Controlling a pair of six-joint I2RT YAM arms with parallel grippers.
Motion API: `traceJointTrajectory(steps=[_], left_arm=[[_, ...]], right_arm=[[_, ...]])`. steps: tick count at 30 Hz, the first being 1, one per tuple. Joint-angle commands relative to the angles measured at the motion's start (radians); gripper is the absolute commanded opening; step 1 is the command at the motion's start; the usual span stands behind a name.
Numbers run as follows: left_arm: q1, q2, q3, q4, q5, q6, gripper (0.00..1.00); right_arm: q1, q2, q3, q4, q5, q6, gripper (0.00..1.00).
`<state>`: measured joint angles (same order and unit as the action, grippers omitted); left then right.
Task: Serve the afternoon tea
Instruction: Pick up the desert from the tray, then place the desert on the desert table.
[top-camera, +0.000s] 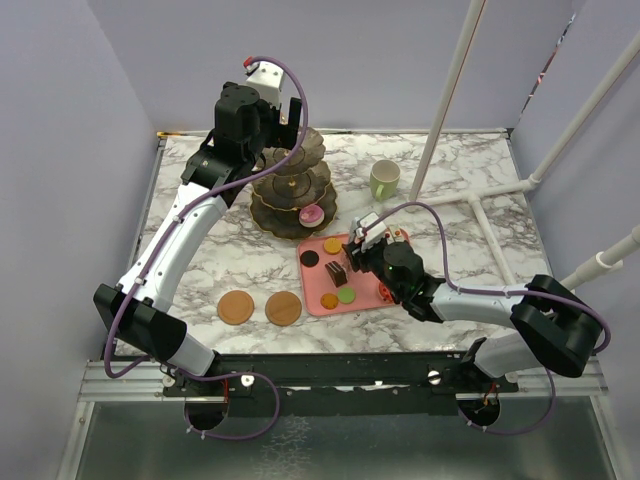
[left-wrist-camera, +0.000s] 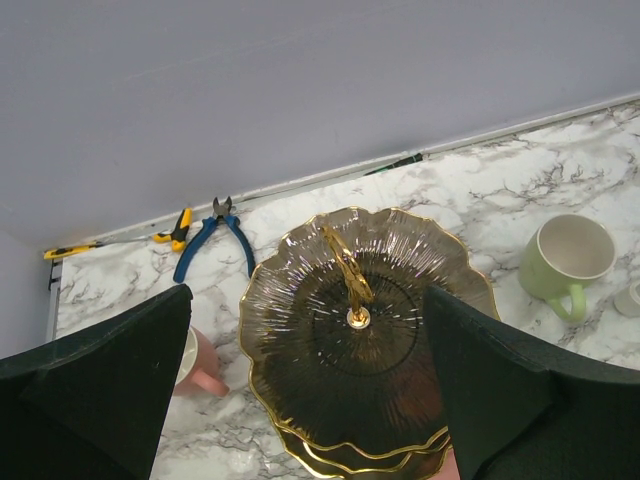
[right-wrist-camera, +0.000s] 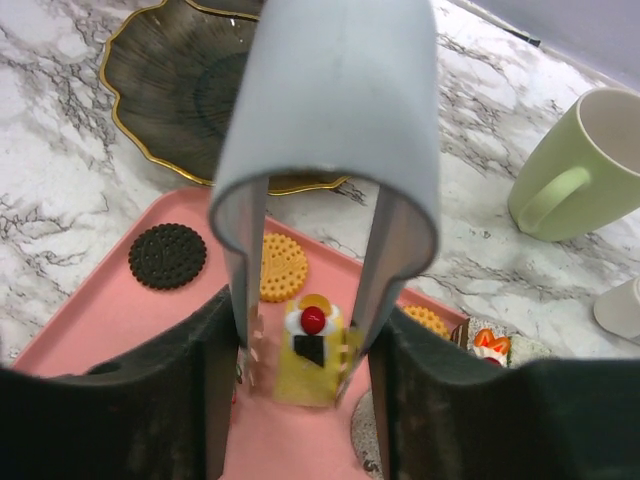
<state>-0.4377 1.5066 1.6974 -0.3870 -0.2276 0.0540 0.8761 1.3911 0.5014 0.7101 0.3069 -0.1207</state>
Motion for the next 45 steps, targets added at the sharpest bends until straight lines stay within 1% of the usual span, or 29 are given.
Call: traceJointTrajectory(steps=[1,4,5,7,8,9,13,16,19,28,33,37,41,45], left_arm=[[0.005,-0.036,0.014,0.008,0.020,0.014,0.98],[0.006,-0.035,0.013,0.007,0.021,0.012,0.98],[0.006,-0.035,0.012,0.007,0.022,0.011,0.98],[0.006,-0.036,0.012,0.007,0.022,0.011,0.98],[0.006,-0.036,0.012,0.007,0.022,0.011,0.98],[0.006,-0.036,0.012,0.007,0.022,0.011,0.98],[0.006,-0.036,0.017,0.007,0.019,0.014,0.98],[0.005,-0.036,0.017,0.007,0.020,0.008,0.98],[0.006,-0.031,0.015,0.007,0.020,0.000,0.98],[0.005,-0.025,0.018,0.007,0.010,-0.003,0.98],[0.006,-0.027,0.016,0.007,0.006,0.000,0.98],[0.006,-0.030,0.013,0.008,0.002,0.004,0.98],[0.006,-0.034,0.008,0.006,0.004,0.003,0.98],[0.007,-0.036,0.009,0.005,0.004,0.006,0.98]], right_arm=[[0.004,-0.017,-0.015,0.041,-0.015,0.019,0.39],[0.006,-0.022,-0.009,0.043,-0.003,0.011,0.18],[0.005,-0.023,-0.006,0.044,0.000,0.006,0.13],[0.006,-0.027,0.005,0.041,0.006,-0.010,0.05],[0.005,-0.032,0.011,0.036,0.004,-0.019,0.02],[0.005,-0.036,0.017,0.031,0.004,-0.028,0.01],[0.005,-0.078,0.052,0.003,0.003,-0.067,0.01],[0.005,-0.100,0.099,-0.038,-0.032,-0.091,0.01],[0.006,-0.085,0.151,-0.049,-0.085,-0.091,0.01],[0.005,0.107,0.328,-0.008,-0.248,-0.025,0.03],[0.006,0.204,0.393,0.020,-0.298,-0.003,0.03],[0.007,0.266,0.420,0.074,-0.288,0.001,0.03],[0.006,0.341,0.441,0.159,-0.233,0.001,0.04],[0.005,0.412,0.486,0.194,-0.192,0.012,0.04]])
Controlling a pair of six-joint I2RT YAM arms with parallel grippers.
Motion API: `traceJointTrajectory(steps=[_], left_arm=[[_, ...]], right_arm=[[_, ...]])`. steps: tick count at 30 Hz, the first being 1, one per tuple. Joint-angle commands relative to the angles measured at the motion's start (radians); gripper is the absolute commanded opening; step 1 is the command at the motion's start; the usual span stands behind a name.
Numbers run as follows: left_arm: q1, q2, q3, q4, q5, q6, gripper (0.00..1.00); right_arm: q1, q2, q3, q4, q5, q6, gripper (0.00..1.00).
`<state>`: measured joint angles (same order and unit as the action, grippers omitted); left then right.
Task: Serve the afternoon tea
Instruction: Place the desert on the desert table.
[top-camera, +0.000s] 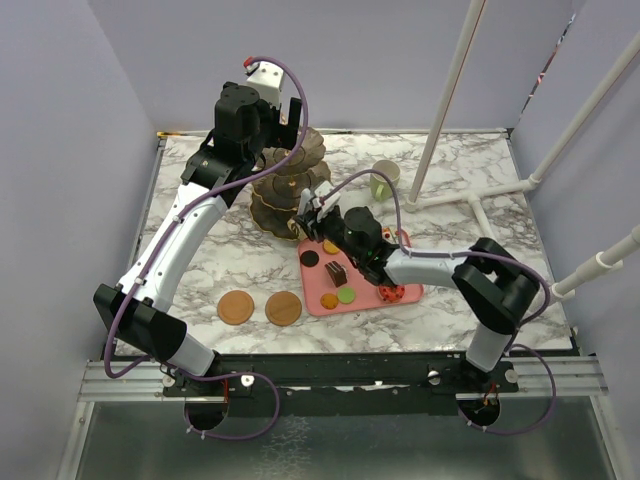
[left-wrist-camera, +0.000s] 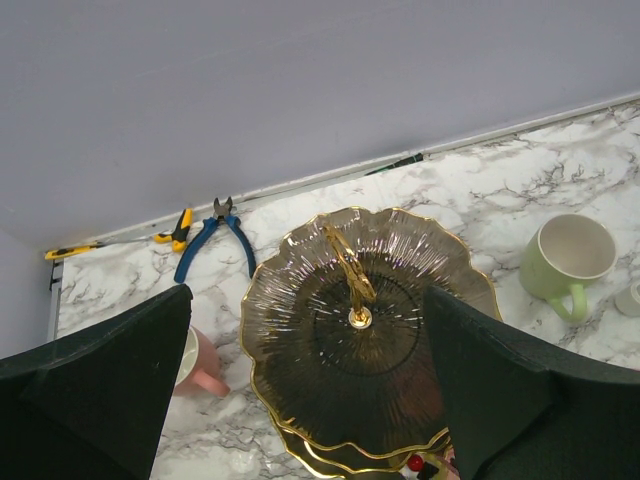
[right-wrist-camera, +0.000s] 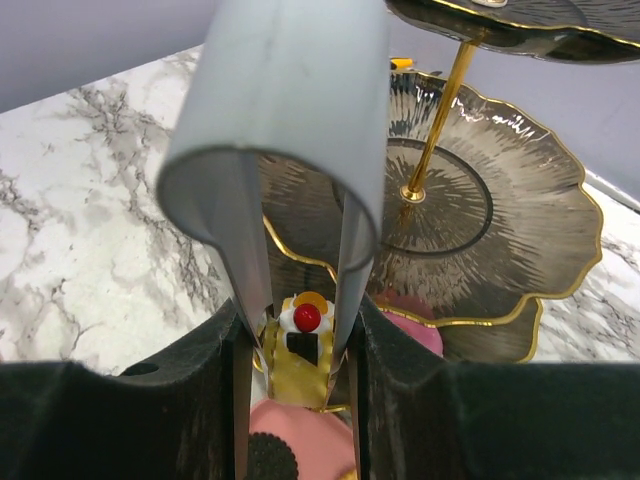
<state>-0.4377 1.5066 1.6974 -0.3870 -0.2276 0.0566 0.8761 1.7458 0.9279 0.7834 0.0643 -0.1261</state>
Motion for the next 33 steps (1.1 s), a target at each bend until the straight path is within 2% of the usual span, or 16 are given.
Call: traceJointTrajectory(steps=[1,12,23,29,30,33], left_arm=[[0.007,-0.036,0.009,0.005,0.004,0.003,0.98],[0.007,-0.030,0.008,0.006,-0.001,0.008,0.98],[0.007,-0.038,0.003,0.005,-0.006,0.012,0.98],[0.009,-0.042,-0.005,0.006,-0.007,0.013,0.98],[0.009,-0.044,-0.005,0.006,-0.007,0.013,0.99],[0.009,-0.048,-0.003,0.005,-0.007,0.013,0.99]], right_arm=[[0.004,0.075,0.071,0.122,0.054,0.019,0.04],[-0.011,0.170,0.112,0.108,0.103,-0.007,0.04],[-0.119,0.143,0.080,0.028,0.000,-0.064,0.04],[-0.155,0.115,0.066,-0.005,-0.053,-0.091,0.12],[-0.155,0.114,0.070,-0.011,-0.050,-0.096,0.16],[-0.156,0.108,0.070,-0.009,-0.043,-0.099,0.37]])
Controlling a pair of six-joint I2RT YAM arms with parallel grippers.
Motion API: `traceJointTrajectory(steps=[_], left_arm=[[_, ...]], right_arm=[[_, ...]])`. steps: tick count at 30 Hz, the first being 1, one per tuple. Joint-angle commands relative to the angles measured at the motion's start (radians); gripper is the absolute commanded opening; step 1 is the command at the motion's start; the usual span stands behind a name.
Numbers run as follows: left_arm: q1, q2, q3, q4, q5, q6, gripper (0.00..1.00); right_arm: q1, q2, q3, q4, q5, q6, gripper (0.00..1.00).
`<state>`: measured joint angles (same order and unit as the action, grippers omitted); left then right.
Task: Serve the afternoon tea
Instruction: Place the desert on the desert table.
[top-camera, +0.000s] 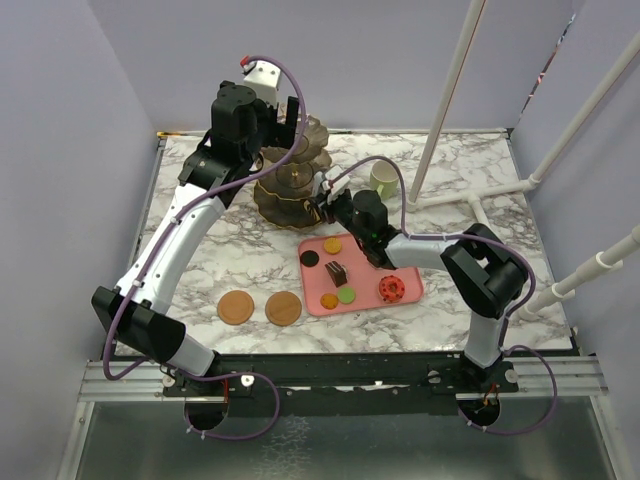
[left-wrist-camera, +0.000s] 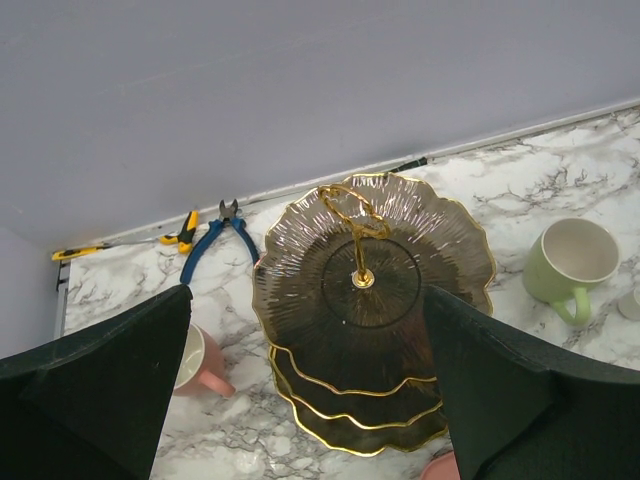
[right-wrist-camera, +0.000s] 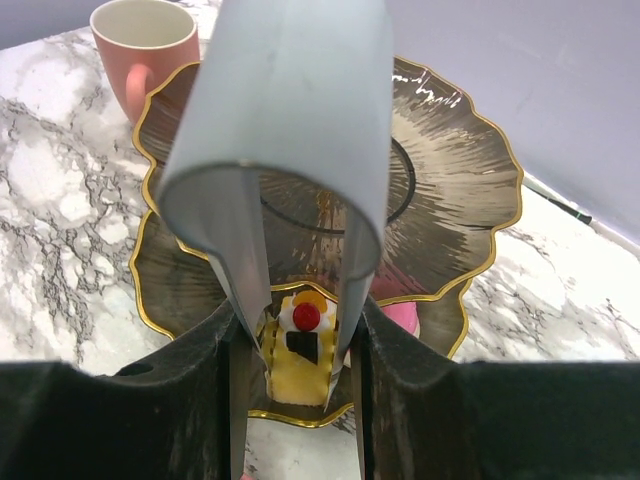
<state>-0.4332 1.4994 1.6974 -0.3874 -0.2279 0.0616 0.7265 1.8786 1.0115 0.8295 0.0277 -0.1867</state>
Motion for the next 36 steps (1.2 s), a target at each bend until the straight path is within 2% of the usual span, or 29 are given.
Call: traceJointTrajectory(steps=[1,9,23,31,36], left_arm=[[0.005,-0.042,-0.003,0.005,-0.008,0.009,0.99],[0.005,-0.048,-0.005,0.006,-0.007,0.010,0.99],[0.004,-0.054,-0.009,0.005,-0.005,0.010,0.99],[0.005,-0.053,-0.008,0.001,0.009,0.008,0.99],[0.005,-0.054,-0.013,-0.010,0.017,0.009,0.99]], right_arm=[[-0.007,-0.029,-0.016,-0.050,-0.002,-0.039,0.41],[-0.009,-0.070,-0.038,-0.039,-0.014,-0.036,0.53],[-0.008,-0.179,-0.095,-0.033,-0.015,-0.015,0.53],[-0.007,-0.375,-0.209,-0.108,0.036,0.040,0.56],[-0.006,-0.512,-0.262,-0.276,0.089,0.087,0.56]])
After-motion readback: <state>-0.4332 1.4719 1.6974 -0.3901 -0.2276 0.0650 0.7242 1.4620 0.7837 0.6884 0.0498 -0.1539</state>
